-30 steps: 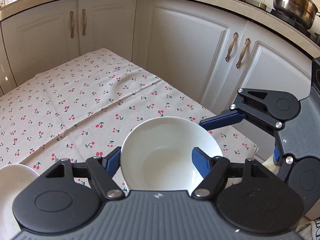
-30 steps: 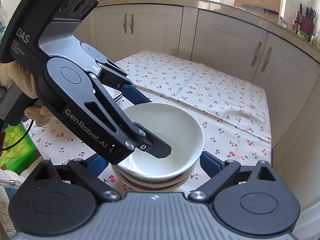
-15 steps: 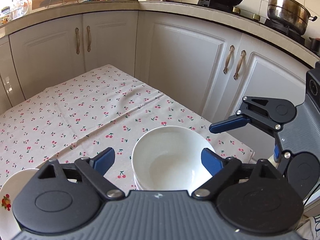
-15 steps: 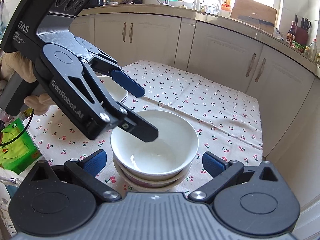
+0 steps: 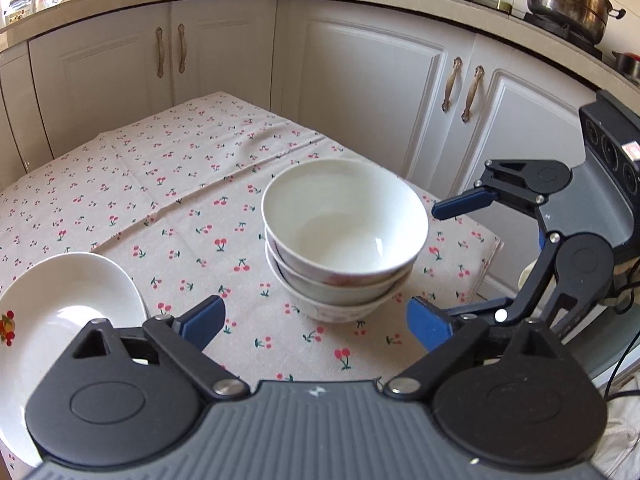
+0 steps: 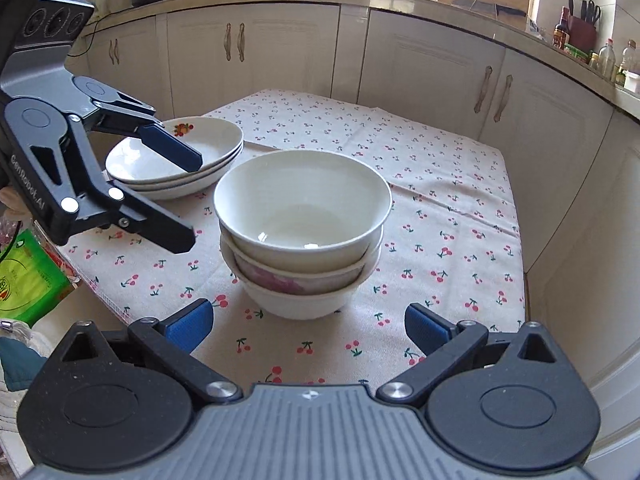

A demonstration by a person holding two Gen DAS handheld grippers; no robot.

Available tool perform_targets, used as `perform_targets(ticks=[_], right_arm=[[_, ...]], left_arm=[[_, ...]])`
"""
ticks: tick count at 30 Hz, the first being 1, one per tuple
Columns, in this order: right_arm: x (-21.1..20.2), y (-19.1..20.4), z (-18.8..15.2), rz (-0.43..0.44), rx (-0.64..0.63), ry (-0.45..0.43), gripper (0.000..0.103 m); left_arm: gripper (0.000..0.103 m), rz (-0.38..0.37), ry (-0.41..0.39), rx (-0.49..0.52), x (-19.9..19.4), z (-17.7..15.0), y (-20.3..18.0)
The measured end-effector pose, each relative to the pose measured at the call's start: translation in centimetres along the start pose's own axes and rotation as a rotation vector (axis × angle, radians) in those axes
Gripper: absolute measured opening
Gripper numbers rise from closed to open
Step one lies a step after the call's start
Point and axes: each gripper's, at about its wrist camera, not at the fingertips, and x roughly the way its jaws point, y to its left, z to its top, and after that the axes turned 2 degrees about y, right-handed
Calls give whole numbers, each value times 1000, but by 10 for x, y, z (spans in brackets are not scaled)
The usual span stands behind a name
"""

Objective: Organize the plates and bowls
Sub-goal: 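Grip the three-bowl stack rim with the left tool while the right tool grips the opposite rim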

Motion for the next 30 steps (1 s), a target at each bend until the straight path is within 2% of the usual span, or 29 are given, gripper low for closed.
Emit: perform_targets(ticks=[11,18,22,24,30], right_arm=[[38,-8,-13,-15,0,96,103],[49,-19,-16,39,25,121,103],[50,-20,-15,48,13,119,103],[51,-20,-15,48,15,120,103],[48,-21,-21,46,13,82,103]], left_arm=[[97,21,88,114,38,-9,-7],[97,11,139,183,60,-7,-12],[98,-8,166,170,71,-7,-9],[102,-26,170,138,75,-6,-4],[103,-26,159,156,78,-6,3]])
